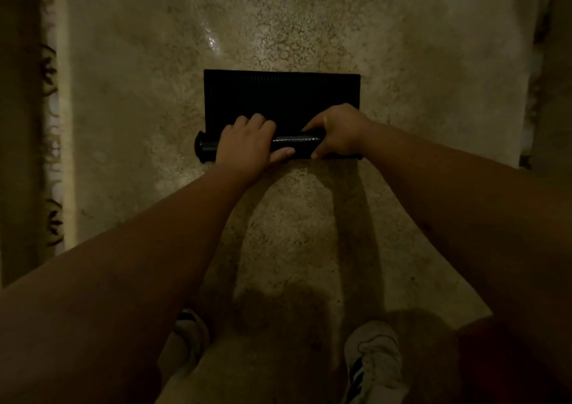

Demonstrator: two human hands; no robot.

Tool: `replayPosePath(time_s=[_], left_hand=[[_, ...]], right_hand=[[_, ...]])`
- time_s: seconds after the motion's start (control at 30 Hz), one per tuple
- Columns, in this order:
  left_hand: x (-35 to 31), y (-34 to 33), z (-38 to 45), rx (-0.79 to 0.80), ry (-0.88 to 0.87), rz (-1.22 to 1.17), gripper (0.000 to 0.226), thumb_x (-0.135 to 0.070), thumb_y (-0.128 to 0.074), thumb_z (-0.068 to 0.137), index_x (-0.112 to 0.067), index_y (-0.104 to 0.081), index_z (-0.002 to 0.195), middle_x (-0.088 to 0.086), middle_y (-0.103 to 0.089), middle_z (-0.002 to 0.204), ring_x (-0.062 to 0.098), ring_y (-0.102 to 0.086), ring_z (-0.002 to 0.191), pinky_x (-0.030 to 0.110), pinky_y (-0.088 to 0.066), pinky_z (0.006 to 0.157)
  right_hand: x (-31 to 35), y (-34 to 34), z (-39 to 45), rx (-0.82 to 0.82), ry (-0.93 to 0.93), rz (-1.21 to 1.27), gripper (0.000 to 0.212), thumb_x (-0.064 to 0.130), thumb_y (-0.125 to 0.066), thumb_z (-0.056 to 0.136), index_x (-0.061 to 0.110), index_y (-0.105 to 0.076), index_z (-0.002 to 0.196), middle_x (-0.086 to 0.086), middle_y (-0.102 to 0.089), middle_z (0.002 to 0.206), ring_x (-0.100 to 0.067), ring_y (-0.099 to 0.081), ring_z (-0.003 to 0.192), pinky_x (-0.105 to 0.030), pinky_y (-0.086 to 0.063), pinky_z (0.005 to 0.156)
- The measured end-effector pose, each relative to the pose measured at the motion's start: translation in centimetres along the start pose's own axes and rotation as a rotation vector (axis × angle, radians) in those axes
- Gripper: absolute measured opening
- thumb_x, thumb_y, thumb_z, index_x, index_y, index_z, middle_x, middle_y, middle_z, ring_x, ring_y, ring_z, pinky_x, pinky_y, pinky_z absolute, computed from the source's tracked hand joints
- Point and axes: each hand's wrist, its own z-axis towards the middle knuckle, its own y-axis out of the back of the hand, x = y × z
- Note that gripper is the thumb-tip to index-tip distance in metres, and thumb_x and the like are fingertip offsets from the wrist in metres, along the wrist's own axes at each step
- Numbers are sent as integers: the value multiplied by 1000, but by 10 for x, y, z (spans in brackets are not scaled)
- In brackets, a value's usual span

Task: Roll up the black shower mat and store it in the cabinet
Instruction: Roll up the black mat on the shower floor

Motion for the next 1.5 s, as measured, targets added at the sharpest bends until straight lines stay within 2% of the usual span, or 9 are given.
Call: replayPosePath(time_s=[0.2, 0.33, 0.47, 0.6, 0.77, 0.97, 1.07, 1.23, 1.5], left_hand=[[7, -3, 10, 47, -39, -4, 63, -75, -33, 78, -19, -57, 94, 7, -62, 92, 29, -57, 80, 32, -32, 59], [14, -2, 25, 82, -46, -45, 68, -80, -27, 77, -21, -56, 93, 6, -62, 92, 29, -58, 83, 33, -32, 58], [18, 0, 33, 93, -49, -98, 69, -79, -25, 79, -20, -57, 95, 7, -58, 92, 28, -58, 85, 33, -33, 60], [14, 8, 36, 72, 6, -113, 59, -68, -27, 87, -20, -56, 107, 8, -63, 100, 30, -61, 89, 36, -34, 65], [-1, 6, 14, -142, 107, 6, 37, -46, -36, 96, -22, -60, 110, 7, -58, 108, 32, -50, 99, 44, -33, 80], [-7, 5, 20, -108, 173, 63, 37, -44, -33, 96, -19, -59, 106, 5, -61, 104, 30, -51, 97, 44, -33, 80], [-9, 4, 28, -127, 179, 50, 35, -41, -35, 95, -18, -61, 98, 6, -63, 97, 31, -53, 91, 43, -33, 77], [-2, 7, 39, -90, 186, 26, 37, -40, -31, 94, -17, -61, 93, 6, -63, 94, 31, -53, 89, 43, -35, 75], [7, 14, 55, -61, 210, -45, 46, -46, -28, 96, -14, -61, 92, 10, -60, 99, 32, -51, 92, 43, -36, 75]], right_hand=[[-8, -13, -6, -68, 18, 127, 78, 33, -87, 68, 20, -54, 138, -7, -64, 131, -22, -59, 119, -25, -42, 92], [-10, -35, -22, -314, 152, -164, 67, 50, -62, 85, 19, -47, 143, -9, -52, 142, -31, -43, 130, -44, -36, 105], [1, -53, -24, -485, 28, -221, 64, 60, -40, 93, 21, -44, 144, -6, -54, 129, -29, -46, 116, -44, -36, 94], [-1, -40, -11, -419, 37, -233, 59, 58, -35, 97, 25, -44, 145, -5, -56, 122, -27, -48, 113, -42, -36, 88], [-5, -32, 2, -434, 37, -259, 55, 55, -28, 100, 26, -46, 143, -6, -57, 116, -27, -50, 108, -42, -38, 82], [-8, -31, 14, -452, 37, -251, 57, 55, -30, 99, 20, -51, 139, -9, -60, 117, -30, -54, 106, -41, -38, 77], [-6, -30, 13, -510, 25, -184, 52, 51, -41, 97, 12, -55, 129, -12, -61, 117, -32, -57, 102, -42, -43, 76], [25, -47, 9, -711, -75, -123, 37, 45, -50, 94, 11, -63, 95, -10, -63, 93, -30, -56, 87, -42, -39, 75], [23, -27, 36, -658, -98, -175, 37, 37, -37, 100, 10, -60, 90, -12, -63, 95, -32, -59, 80, -38, -28, 62]])
